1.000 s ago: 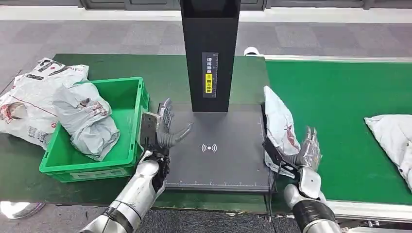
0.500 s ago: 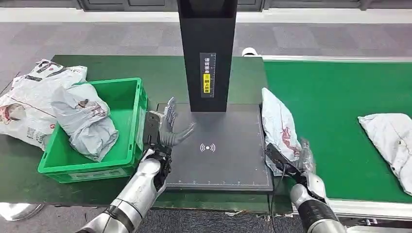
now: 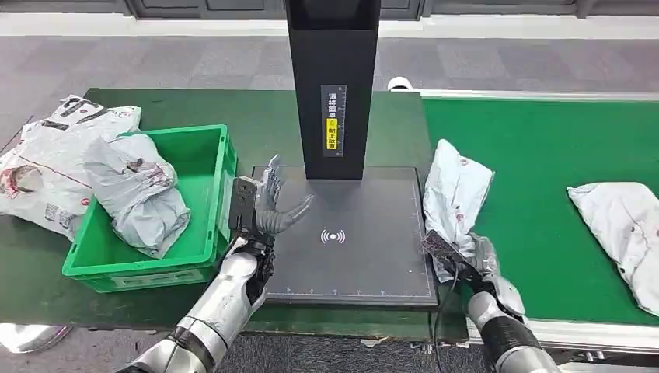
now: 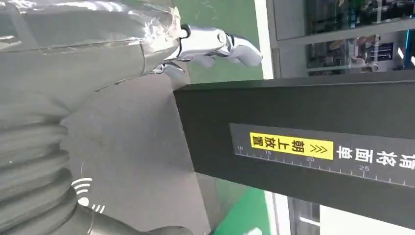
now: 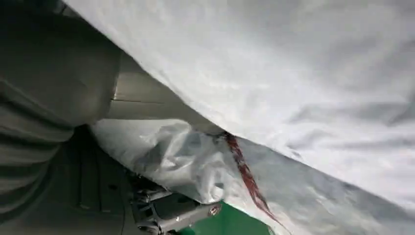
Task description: Moved the parcel from conveyor to table for the left to box.
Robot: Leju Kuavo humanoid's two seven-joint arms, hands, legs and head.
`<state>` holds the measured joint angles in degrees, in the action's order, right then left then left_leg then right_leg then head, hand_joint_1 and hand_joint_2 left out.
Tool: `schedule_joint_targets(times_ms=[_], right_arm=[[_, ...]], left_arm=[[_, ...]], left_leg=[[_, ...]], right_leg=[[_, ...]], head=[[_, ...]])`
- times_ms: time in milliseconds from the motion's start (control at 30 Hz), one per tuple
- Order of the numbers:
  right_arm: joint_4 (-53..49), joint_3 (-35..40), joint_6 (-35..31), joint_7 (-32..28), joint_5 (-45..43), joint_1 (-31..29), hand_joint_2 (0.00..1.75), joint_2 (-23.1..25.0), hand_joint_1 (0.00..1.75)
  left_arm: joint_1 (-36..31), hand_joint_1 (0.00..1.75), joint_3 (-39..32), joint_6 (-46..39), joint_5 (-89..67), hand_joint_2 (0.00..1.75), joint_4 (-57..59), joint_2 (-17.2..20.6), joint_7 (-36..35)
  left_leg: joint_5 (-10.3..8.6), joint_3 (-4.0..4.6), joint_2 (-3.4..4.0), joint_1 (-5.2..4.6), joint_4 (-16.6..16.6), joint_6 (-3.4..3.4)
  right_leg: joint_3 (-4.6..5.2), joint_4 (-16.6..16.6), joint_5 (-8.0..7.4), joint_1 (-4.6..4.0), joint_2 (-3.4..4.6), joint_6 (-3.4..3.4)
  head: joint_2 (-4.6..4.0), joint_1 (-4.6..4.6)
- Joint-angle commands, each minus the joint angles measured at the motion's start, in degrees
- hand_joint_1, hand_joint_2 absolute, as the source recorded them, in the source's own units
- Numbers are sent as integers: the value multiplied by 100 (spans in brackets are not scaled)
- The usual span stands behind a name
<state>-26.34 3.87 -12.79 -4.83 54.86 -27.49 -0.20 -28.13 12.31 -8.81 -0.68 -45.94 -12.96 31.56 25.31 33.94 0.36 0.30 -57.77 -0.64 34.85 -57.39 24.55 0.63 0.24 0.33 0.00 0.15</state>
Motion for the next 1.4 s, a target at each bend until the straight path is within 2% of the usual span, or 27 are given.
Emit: schedule_joint_targets(times_ms=[33, 100, 200, 267, 367, 433, 533, 667, 867, 967, 1000, 1033, 1133, 1300, 1400], right_arm=[[-579, -448, -677, -1321, -913, 12, 175, 211, 175], [-1780, -60, -672, -1609, -1284, 476, 175, 350, 175], [-3356, 900, -647, -1526, -1430, 1067, 175, 397, 175], [-4085, 1613, -614, -1383, -1411, 1255, 175, 364, 175], [-4620, 2310, -458, -1109, -1334, 1407, 175, 281, 175], [-4794, 2541, -449, -1084, -1308, 1508, 175, 219, 175], [-5030, 2973, -103, -996, -1184, 1711, 175, 183, 175], [-4734, 3401, 789, -456, -1085, 1883, 175, 141, 175], [-4522, 3408, 717, -510, -1093, 1785, 175, 133, 175], [-4053, 3636, 1388, -57, -1035, 1613, 175, 56, 175], [-3651, 3735, 1525, 26, -1073, 1452, 175, 53, 113], [-3318, 3896, 1543, 102, -964, 1246, 175, 45, 0], [-2812, 3918, 1489, 172, -1013, 910, 175, 164, 0], [-2805, 3924, 1490, 172, -1013, 898, 175, 180, 0], [-2801, 3935, 1339, 418, -977, 837, 175, 124, 0]], left_arm=[[13, 0, 210, -205, -40, 175, 36, 181, -21], [21, 0, 170, -313, -37, 175, 23, 186, 2], [-56, 0, 112, -375, 1, 175, 102, 211, 27], [-118, 0, 62, -391, -3, 175, 158, 218, 57], [-146, 0, 42, -396, 12, 175, 172, 221, 98], [-126, 0, 41, -416, 14, 175, 144, 218, 115], [-111, 0, 68, -454, -8, 175, 115, 196, 162], [-160, 0, 111, -462, -24, 175, 124, 192, 172], [-165, 0, 113, -459, -17, 175, 140, 199, 171], [-224, 0, 159, -483, -37, 175, 181, 210, 178], [-269, 0, 146, -524, -18, 175, 213, 196, 154], [-306, 0, 121, -557, 9, 175, 224, 181, 148], [-360, 0, 38, -649, 71, 175, 182, 185, 145], [-348, 0, 39, -645, 71, 175, 182, 189, 145], [-270, 0, -225, -824, 284, 175, 29, 187, 100]], left_leg=[[2, -8, 0, -2, 10, 0], [5, -13, 1, 0, 16, -1], [7, 10, 10, 1, 7, -6], [8, 19, 6, 2, 2, -6], [11, 18, 8, 1, 2, -6], [11, 18, 7, 1, 4, -7], [8, 22, -5, 1, 5, -8], [9, 21, -10, 5, 8, -7], [8, 13, -14, 9, 13, -6], [9, 17, -11, 10, 9, -6], [8, 19, -10, 12, 8, -6], [5, 20, -10, 9, 11, -6], [7, 24, -4, 10, 7, -7], [4, 13, -11, 9, 13, -8], [4, 13, -8, 10, 12, -6]], right_leg=[[-6, 7, 3, 2, 2, -2], [-12, 15, 4, 0, 5, -4], [14, 1, 3, -2, 12, -7], [21, -2, 4, -6, 9, -7], [23, -7, 10, -6, 10, -12], [24, -8, 14, -6, 10, -13], [28, -8, 16, -7, -2, -13], [22, -4, 19, -7, -12, -11], [12, 4, 18, -4, -16, -11], [15, 3, 17, -4, -13, -10], [17, 3, 15, -5, -12, -10], [18, 4, 14, -2, -12, -10], [23, 1, 12, -4, -6, -10], [12, 6, 13, -4, -13, -11], [11, 6, 13, -6, -10, -10]], head=[[0, 0], [0, 0], [0, 0], [0, 0], [0, 0], [0, 0], [0, 0], [0, 0], [0, 0], [0, 0], [0, 0], [0, 0], [0, 0], [0, 0], [0, 0]])
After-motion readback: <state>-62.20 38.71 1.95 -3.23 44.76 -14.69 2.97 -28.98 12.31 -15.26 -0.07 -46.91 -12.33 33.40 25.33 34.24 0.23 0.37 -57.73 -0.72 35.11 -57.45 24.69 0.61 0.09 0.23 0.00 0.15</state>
